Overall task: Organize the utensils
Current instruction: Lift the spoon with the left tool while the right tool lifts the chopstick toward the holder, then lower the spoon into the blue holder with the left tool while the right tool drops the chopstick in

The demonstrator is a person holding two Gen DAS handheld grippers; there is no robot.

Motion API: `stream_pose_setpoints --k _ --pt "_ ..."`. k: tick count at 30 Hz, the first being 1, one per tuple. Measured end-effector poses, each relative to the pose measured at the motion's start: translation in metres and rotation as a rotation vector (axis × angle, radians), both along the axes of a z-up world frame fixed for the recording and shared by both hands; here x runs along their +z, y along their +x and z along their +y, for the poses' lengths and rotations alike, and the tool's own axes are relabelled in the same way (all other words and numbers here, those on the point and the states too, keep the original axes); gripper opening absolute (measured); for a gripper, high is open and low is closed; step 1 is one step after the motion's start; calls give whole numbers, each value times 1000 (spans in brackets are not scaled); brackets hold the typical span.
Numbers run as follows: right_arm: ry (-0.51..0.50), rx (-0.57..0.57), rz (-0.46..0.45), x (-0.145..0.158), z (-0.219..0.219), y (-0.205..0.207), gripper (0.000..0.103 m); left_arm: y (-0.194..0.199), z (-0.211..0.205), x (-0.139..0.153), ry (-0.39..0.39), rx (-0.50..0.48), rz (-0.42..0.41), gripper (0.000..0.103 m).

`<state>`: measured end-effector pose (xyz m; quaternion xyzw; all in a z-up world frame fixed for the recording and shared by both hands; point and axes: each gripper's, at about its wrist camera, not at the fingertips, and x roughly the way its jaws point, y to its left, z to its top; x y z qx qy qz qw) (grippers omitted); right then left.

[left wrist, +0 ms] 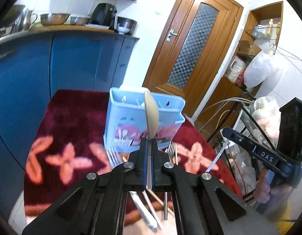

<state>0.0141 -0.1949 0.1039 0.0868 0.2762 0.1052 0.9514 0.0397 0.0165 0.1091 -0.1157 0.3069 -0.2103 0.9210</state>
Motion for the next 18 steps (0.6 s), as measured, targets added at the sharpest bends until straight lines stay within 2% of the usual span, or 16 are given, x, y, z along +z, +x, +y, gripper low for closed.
stream_pose_setpoints --k 10,18 --pt "45 -52 -74 37 -15 37 6 26 -5 51 9 28 -118 0" --pt "4 -78 -119 51 -12 61 6 53 -9 81 48 89 -220 0"
